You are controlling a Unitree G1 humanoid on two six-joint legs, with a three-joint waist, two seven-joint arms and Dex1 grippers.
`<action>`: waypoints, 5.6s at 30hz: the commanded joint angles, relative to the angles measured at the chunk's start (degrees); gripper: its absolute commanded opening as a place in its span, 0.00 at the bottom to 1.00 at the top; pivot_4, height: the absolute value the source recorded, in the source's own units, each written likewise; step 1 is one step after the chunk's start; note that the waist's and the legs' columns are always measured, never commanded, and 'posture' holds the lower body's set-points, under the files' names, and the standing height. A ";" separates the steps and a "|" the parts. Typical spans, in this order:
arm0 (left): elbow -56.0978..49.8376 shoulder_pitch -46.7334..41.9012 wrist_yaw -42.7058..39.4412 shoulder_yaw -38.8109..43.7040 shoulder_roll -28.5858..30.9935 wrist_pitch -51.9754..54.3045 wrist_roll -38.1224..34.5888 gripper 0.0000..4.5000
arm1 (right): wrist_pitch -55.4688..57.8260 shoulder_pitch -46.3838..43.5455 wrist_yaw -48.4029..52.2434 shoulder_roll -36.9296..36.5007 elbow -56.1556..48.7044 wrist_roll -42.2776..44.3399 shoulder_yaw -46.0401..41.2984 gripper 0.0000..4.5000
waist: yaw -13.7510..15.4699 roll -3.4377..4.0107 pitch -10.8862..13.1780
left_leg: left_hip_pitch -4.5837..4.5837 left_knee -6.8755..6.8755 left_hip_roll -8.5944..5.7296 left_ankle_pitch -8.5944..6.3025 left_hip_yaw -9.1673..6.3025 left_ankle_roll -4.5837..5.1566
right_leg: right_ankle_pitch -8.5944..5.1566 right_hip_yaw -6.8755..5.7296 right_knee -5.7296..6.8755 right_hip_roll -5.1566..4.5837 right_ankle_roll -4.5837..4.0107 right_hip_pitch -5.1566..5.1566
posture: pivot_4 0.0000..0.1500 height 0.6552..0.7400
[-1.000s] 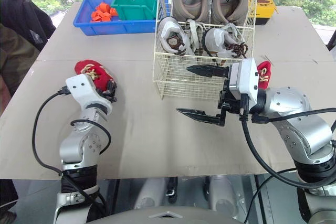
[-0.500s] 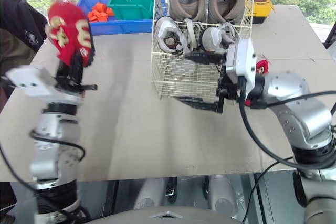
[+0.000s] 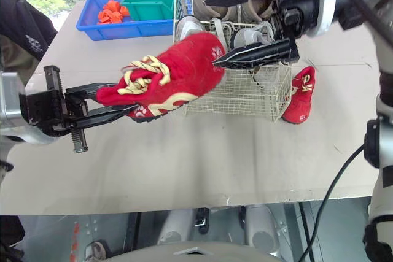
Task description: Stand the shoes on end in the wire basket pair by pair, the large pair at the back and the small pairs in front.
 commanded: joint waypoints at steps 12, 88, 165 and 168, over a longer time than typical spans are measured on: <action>18.28 -24.81 -22.57 -15.71 -4.69 -19.75 16.64 0.20 | 6.66 -9.54 8.14 11.17 10.09 -19.39 23.48 0.85 | -0.44 -0.03 0.01 | -0.10 0.05 0.06 0.15 0.59 -0.26 | 0.09 0.19 0.02 0.25 0.16 -0.16 | 1.00 1.00; 23.46 -30.25 9.11 -12.53 -13.40 11.30 0.65 0.10 | -15.31 73.43 -42.72 15.76 -49.55 -4.81 -24.18 1.00 | 1.06 -0.62 -0.34 | 0.20 0.21 -0.11 0.31 0.12 -0.50 | -0.07 0.34 0.71 0.24 0.32 -0.02 | 1.00 1.00; -18.86 -1.06 37.40 -4.49 -6.50 33.21 -28.09 1.00 | 27.32 40.03 -41.99 -1.76 -15.60 1.45 -17.59 1.00 | -0.37 -0.99 -0.61 | 1.05 0.14 -0.04 0.04 0.09 -0.07 | -0.23 0.65 0.70 0.12 0.13 0.65 | 1.00 1.00; -19.01 -0.80 37.29 -4.57 -6.48 32.99 -28.02 1.00 | 30.44 41.74 -42.51 -2.59 -17.39 3.74 -21.17 1.00 | -0.23 -0.98 -0.59 | 1.04 0.14 -0.03 0.04 0.09 -0.07 | -0.23 0.65 0.70 0.14 0.13 0.65 | 1.00 1.00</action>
